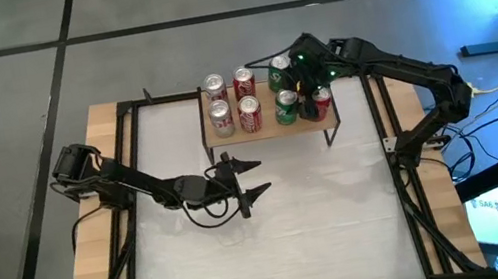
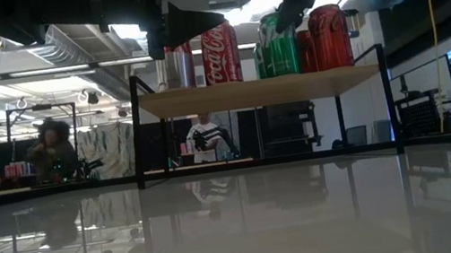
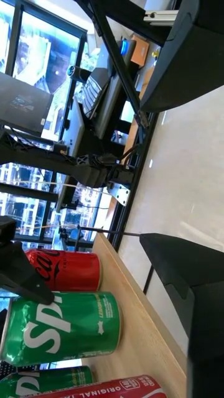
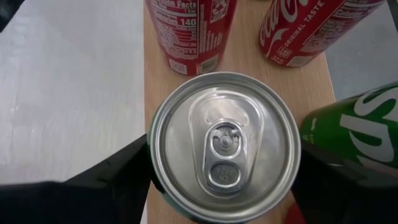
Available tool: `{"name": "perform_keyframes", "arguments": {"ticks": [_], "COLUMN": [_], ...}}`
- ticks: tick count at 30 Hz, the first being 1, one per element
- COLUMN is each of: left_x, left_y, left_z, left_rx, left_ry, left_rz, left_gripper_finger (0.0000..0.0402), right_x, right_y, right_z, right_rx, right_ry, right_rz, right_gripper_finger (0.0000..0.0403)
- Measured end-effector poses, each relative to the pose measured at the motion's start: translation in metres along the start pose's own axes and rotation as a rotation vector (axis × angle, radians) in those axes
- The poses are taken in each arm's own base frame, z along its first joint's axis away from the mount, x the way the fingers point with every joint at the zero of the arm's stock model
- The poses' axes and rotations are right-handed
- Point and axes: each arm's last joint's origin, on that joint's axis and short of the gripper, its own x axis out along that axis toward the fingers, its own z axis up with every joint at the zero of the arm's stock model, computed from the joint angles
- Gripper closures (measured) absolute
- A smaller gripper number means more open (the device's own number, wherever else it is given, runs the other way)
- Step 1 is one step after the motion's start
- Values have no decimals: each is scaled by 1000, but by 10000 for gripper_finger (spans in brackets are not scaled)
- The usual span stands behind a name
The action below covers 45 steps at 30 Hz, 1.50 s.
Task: Place canned beverage on shelf
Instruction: Put the green soda can aligned with the other green soda can on the shelf
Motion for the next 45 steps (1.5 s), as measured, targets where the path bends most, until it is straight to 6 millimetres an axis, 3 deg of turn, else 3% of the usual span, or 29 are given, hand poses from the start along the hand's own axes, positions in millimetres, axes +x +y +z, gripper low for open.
{"name": "perform_keyframes", "arguments": {"ticks": [10,39,45], "left_x": [0,0,0], "left_y": [0,0,0], "left_z": [0,0,0], "left_rx": [0,0,0], "left_ry": [0,0,0], "left_rz": [0,0,0], "left_gripper_finger": [76,76,76], "right_x": [0,0,0], "right_y": [0,0,0], "right_z": [0,-1,-1], "right_rx": [1,-1,-2], "right_ry": [1,9,10], "right_rz": [0,3,2], "right_gripper_finger": [50,47,25]}}
